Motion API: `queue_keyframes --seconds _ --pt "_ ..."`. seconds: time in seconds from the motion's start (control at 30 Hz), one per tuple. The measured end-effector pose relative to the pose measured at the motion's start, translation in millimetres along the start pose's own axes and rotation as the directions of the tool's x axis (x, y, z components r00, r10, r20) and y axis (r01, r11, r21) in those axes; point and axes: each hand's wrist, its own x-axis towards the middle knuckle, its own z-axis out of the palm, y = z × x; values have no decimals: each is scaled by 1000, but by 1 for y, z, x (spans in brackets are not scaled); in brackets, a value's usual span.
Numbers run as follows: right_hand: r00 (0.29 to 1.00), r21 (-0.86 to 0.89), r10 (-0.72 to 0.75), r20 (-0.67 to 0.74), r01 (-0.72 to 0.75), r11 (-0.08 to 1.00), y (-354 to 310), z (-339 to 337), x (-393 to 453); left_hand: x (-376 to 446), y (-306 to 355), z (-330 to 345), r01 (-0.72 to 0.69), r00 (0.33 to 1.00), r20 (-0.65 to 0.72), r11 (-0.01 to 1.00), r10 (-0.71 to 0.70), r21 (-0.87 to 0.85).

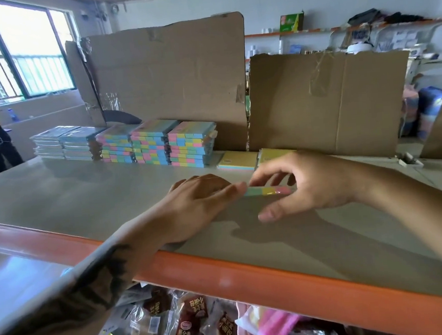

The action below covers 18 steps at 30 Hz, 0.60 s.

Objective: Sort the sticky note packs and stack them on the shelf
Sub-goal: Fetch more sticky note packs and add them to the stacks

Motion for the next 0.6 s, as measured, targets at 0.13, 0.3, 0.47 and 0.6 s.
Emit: queue_keyframes --seconds 0.13,0.3,0.47,0.6 --pt "976 -54 -78 -204 69 996 -1 6 5 2 -10 2 58 998 -13 989 -60 -135" --pt "950 202 -40 -309 107 973 -4 13 7 4 -12 5 -28 996 -93 976 8 -216" --pt "935 521 84 -346 116 846 -15 17 10 1 -10 1 -133 975 -215 927 59 -351" --pt "947 555 117 -297 71 829 -19 22 11 2 -11 -8 -224 954 -296 773 49 -594"
